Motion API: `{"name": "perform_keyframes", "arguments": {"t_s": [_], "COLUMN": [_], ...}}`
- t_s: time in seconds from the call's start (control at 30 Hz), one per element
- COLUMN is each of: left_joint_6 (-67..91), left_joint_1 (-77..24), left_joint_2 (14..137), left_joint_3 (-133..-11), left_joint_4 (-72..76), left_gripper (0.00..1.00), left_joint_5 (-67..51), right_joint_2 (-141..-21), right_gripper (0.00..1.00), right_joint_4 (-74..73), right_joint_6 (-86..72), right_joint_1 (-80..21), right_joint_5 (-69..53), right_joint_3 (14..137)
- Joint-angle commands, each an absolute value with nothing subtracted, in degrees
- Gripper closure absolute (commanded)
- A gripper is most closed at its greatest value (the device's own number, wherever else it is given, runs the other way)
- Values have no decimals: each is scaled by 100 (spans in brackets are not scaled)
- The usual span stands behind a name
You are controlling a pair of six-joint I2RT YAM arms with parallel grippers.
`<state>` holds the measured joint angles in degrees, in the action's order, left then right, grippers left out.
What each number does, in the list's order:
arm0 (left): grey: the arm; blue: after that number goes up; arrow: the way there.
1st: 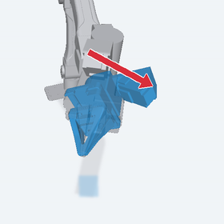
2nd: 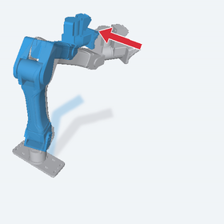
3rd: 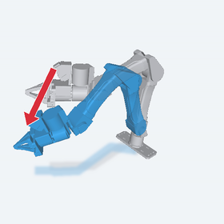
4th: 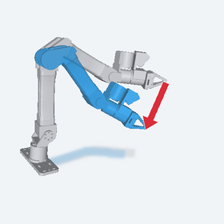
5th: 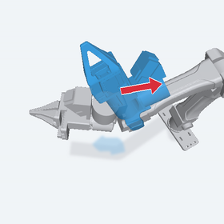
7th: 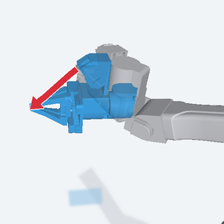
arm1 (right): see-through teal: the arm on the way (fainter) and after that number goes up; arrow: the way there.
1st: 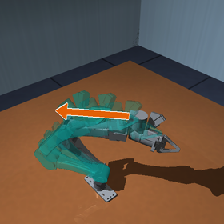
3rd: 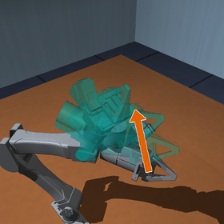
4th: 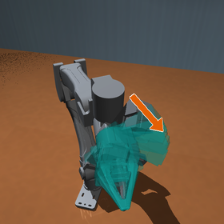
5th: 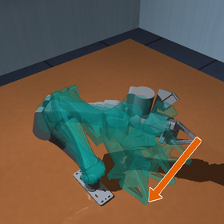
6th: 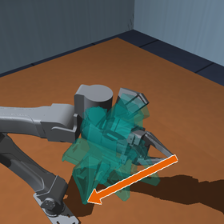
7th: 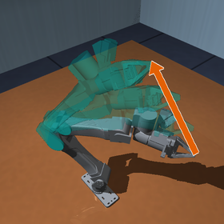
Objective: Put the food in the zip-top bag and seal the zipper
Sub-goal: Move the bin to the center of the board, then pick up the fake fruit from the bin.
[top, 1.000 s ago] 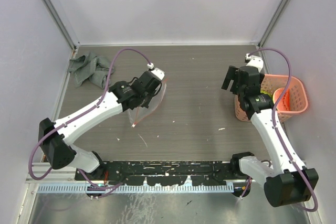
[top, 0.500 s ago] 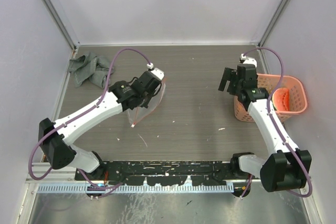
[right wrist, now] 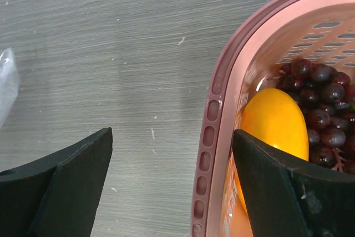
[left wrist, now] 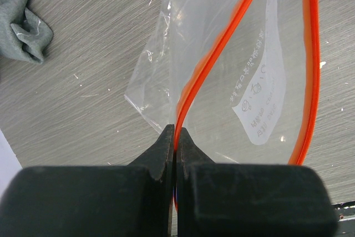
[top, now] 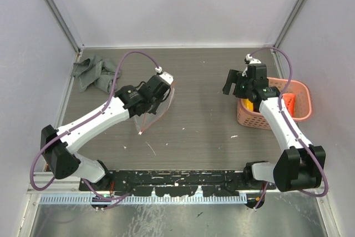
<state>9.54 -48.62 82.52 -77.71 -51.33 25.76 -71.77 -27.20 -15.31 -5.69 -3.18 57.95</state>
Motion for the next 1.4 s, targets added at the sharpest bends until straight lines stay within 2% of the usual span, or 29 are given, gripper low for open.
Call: {"name": "perform_keyframes", "arguments": {"t_s": [0.0,0.3,0.4,0.63,0.93,1.37], "left_joint_6": [887,888,886,879,878,877], "left_joint_1": [-4840,-4842,-4841,-4842,-4841,-4842], "left_joint_2": [8075,8076,8061,8057,8118,8232], "left_joint_3": [-8011,-8028,-8029,-8023,-8033,-8050], "left_joint_4": [-5124,-5155,-5155,-5164,-5170,-5208], "left_gripper": [100,100,100,100,100,100], "left_joint_5": [2687,2672,2676,2654,2615,2589], "right_joint_2": [-7219,-6891,-6671,-6610,-6999,-7482], "right_gripper": [8,8,12,21,24,21], "right_joint_4": [-2507,-3251,-3278,-3130,-2974,-2703], "right_joint_6": [-1506,-1173,-1243,-1412,-1323,-1255], "right_joint_1": [-658,-480,-79,821,1133,1138], "right_joint_5": [-911,-330,-244,-714,-1112,-1637], "right_joint_3": [6240,6676,6556,6099,5704,5320]}}
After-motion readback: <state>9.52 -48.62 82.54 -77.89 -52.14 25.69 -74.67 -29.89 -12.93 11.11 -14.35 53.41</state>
